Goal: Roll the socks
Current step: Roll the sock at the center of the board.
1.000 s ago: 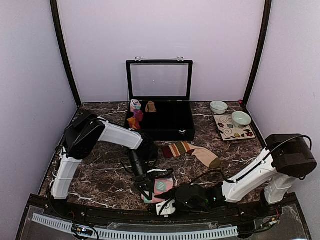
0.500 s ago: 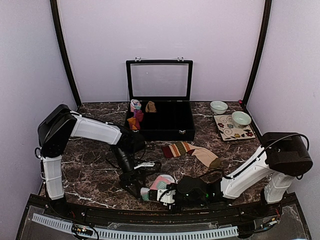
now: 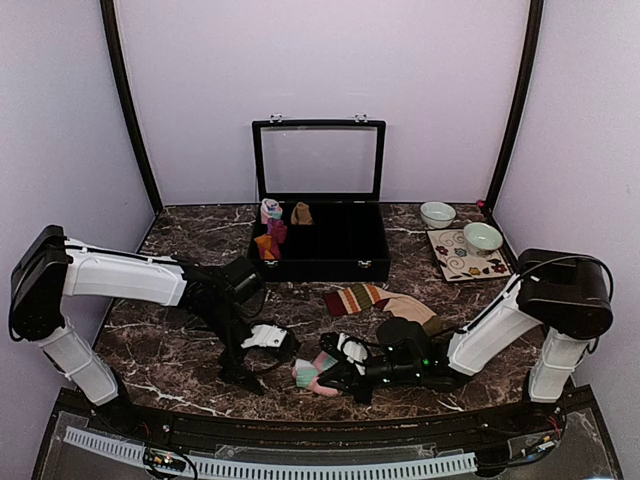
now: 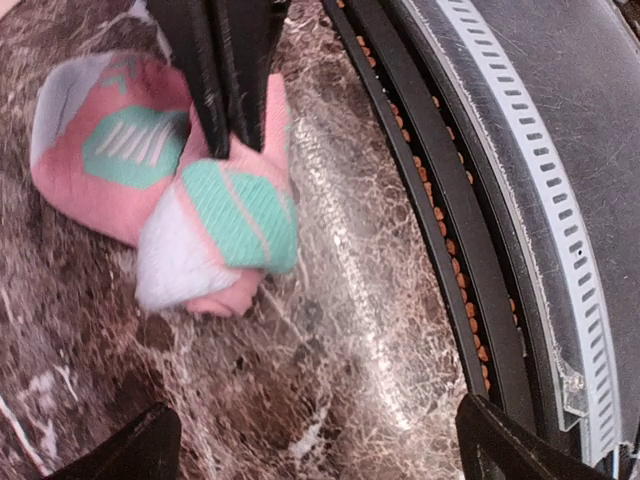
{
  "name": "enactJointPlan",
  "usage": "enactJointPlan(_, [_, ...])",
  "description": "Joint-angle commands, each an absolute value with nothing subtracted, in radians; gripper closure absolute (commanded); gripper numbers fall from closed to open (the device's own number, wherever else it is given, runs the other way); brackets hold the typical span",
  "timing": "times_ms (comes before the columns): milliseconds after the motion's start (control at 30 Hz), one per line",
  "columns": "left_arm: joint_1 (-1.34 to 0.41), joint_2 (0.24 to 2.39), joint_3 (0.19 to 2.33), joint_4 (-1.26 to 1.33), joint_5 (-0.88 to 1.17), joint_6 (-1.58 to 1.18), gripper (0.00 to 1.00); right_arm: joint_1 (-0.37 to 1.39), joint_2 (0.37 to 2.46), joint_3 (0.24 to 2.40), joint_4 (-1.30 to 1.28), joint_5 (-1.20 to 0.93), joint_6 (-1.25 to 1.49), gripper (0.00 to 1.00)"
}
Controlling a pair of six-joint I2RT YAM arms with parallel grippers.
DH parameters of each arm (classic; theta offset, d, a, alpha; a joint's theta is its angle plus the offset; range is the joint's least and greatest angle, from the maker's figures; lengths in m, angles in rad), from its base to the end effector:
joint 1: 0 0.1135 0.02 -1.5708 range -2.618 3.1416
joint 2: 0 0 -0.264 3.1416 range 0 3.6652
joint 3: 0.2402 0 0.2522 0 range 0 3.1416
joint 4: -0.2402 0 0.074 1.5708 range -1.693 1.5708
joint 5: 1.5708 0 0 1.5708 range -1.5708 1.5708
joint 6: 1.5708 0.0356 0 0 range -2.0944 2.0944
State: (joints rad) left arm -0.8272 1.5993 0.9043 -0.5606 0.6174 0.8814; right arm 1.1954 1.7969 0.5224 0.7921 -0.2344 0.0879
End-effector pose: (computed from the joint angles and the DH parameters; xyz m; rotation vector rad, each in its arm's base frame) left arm 0.1785 -0.2245 0.1687 2.1195 1.6649 -0.8465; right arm 0.1039 0.2862 0.1036 -1.2895 1.7878 1.0038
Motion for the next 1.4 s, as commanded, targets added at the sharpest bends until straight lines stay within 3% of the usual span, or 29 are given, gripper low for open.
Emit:
enactJointPlan(0, [-0.921, 1.618, 0.912, -0.509, 0.562, 1.012, 0.01, 1.146, 1.871, 0.469, 0.606, -0.331, 0.216, 1.00])
enactJointPlan(267, [-1.015, 1.709, 1.047, -0.461, 0.406, 1.102, 0.06, 1.091, 1.911, 0.460, 0.617, -0.416, 0.286, 1.00])
enactJointPlan(633, [-1.015, 1.584, 1.030, -0.537, 0.313, 1.074, 0.12, 1.021, 1.947, 0.461, 0.625, -0.454, 0.343, 1.00])
enactJointPlan(833, [-1.019, 1.561, 1.087, -0.557, 0.332, 1.027, 0.21, 1.012, 1.978, 0.483, 0.617, -0.471, 0.359, 1.00])
enactJointPlan(1067, [-1.053, 1.613, 1.058, -0.535, 0.349, 1.097, 0.16, 0.987, 1.978, 0.486, 0.606, -0.492, 0.375, 1.00])
enactJointPlan(1367, [-1.075, 1.728, 1.075, -0.427, 0.274, 1.211, 0.21, 0.960, 1.989, 0.500, 0.576, -0.523, 0.383, 1.00])
